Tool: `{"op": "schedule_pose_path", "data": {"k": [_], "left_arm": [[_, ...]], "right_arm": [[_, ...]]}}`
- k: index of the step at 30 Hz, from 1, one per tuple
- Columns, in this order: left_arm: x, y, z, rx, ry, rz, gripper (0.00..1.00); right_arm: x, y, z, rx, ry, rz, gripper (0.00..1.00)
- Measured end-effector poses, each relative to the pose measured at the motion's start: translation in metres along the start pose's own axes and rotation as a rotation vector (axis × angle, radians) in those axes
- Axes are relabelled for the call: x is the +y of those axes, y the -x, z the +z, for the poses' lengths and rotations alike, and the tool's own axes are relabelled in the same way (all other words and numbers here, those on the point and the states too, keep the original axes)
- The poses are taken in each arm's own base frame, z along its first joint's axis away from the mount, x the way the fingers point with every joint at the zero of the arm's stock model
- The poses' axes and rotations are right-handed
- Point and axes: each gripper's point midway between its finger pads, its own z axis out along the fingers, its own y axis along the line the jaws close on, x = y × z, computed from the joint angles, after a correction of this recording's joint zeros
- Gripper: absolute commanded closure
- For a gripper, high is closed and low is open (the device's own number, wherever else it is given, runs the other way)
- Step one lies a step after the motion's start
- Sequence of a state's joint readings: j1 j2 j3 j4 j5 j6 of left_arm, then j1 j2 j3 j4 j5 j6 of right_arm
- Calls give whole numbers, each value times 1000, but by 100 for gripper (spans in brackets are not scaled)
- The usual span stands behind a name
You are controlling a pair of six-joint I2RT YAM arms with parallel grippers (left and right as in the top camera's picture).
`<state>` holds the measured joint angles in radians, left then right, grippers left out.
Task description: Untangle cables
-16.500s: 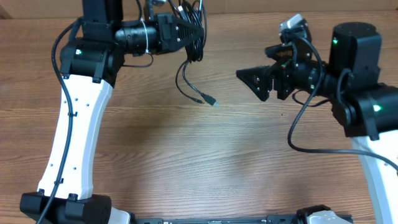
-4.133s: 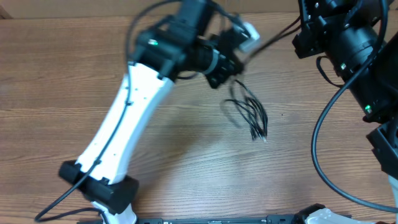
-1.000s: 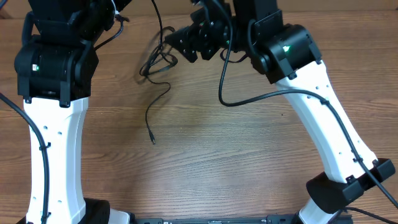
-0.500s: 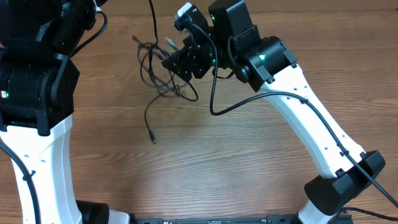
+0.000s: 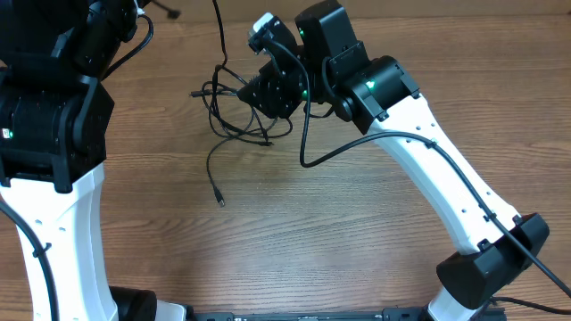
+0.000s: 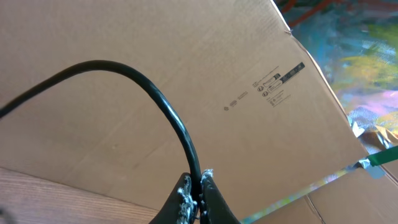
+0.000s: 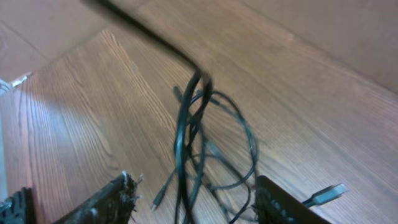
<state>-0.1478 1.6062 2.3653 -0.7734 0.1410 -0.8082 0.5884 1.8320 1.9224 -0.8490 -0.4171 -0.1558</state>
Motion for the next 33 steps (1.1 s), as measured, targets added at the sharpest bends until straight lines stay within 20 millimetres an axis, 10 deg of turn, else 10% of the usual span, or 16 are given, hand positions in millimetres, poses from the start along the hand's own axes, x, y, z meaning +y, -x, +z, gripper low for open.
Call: {"op": "schedule_pose_path", "data": {"k": [2,3,16,22,25,33], "left_arm": [[0,0,0,0,0,0,96],[0,0,0,0,0,0,96],[5,-3,-6,12,30,69,96],[-4,28,-54,-117,68,162,96],[-5,55,-96,-230,110,191,96],[-11,99,-220,-508,235,269,96]], "right_arm": [[3,-3,3,7,7,-2,51],[4,-3,5,9,10,-6,96],[14,-4,17,-2,30,9,96],[-10,5,-3,-40,-35,101,96],[-30,15,-34,-90,-102,134,96],[-121,42,-228,-418,-383,295,96]]}}
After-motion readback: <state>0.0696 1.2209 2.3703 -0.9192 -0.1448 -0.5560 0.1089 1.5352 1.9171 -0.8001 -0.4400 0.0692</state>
